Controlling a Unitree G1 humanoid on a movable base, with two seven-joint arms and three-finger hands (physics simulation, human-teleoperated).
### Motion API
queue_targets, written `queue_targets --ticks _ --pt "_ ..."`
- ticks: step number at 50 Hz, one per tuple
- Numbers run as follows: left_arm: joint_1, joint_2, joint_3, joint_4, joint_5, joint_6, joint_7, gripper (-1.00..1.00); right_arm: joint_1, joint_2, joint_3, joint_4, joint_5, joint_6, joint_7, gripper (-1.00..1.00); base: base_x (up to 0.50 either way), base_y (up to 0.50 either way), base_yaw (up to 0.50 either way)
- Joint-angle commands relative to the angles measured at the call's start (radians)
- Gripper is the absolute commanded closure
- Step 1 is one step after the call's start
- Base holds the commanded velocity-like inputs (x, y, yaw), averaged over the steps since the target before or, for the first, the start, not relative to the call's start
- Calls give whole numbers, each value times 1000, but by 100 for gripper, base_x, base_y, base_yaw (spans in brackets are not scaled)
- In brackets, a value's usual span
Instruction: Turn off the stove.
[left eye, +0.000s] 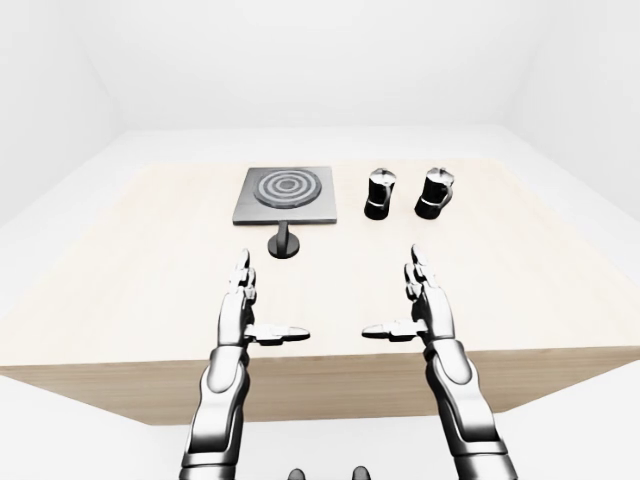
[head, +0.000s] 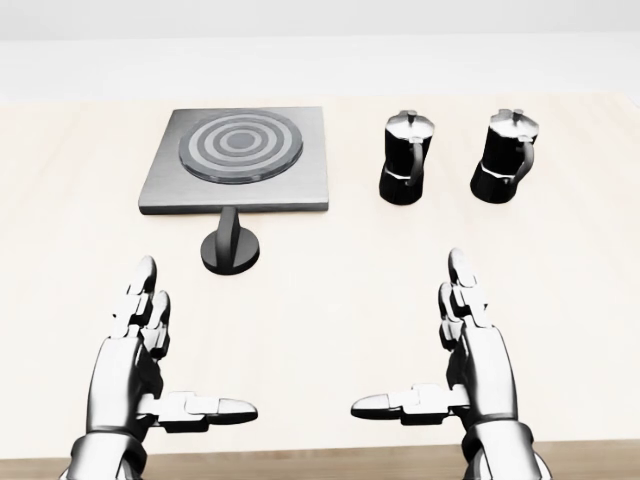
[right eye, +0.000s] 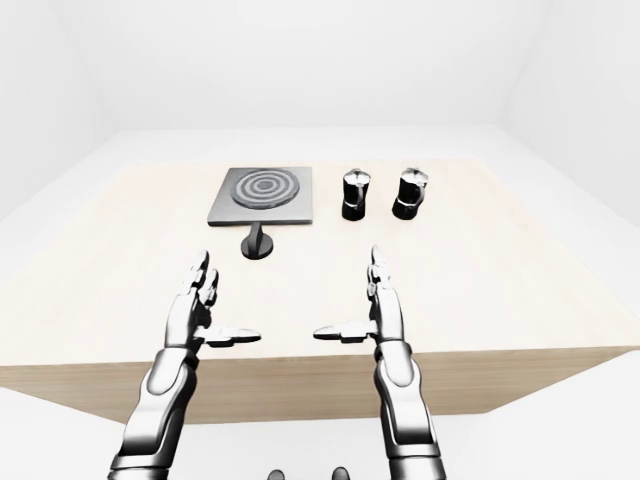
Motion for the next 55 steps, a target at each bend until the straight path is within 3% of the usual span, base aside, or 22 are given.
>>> queue_targets --ticks 1,5,9,12,17,20,24,30,33,42,49,55 --pt "-2 13 21 7 -16 3 -37 -100 -2 -13 -14 -5 -12 8 25 -100 0 0 0" --pt "0 13 18 19 -6 -17 -42 -100 2 -12 -15 -10 -13 7 31 -100 0 0 0" --pt "-3 13 23 10 -12 1 -41 -100 -1 -12 -13 -4 -15 9 35 -100 0 4 0" --pt "-8 13 24 29 -11 -15 -39 -100 0 -12 -15 2 -13 0 37 -100 0 20 0" --pt "-4 13 22 18 -7 -11 -37 -100 2 -9 -12 -15 -12 16 36 -100 0 24 0" --pt "-1 13 25 1 -21 5 -45 -100 0 -10 -13 -7 -11 11 37 -100 0 24 0" --pt "-2 13 22 15 -13 -16 -43 -100 -1 -10 -14 -3 -10 9 37 -100 0 24 0" --pt "2 12 24 -1 -26 -5 -51 -100 -3 -11 -14 1 -11 4 37 -100 0 24 0" --pt "-9 13 25 29 -24 -25 -50 -100 -4 -11 -14 4 -11 2 37 -100 0 24 0" --pt "5 12 22 -3 -22 -10 -49 -100 -7 -11 -15 14 -9 -2 38 -100 0 24 0" --pt "-2 12 24 16 -22 -23 -50 -100 -5 -11 -14 11 -10 0 39 -100 0 25 0" --pt "3 13 23 3 -24 -15 -51 -100 -7 -11 -14 14 -9 1 38 -100 0 24 0"
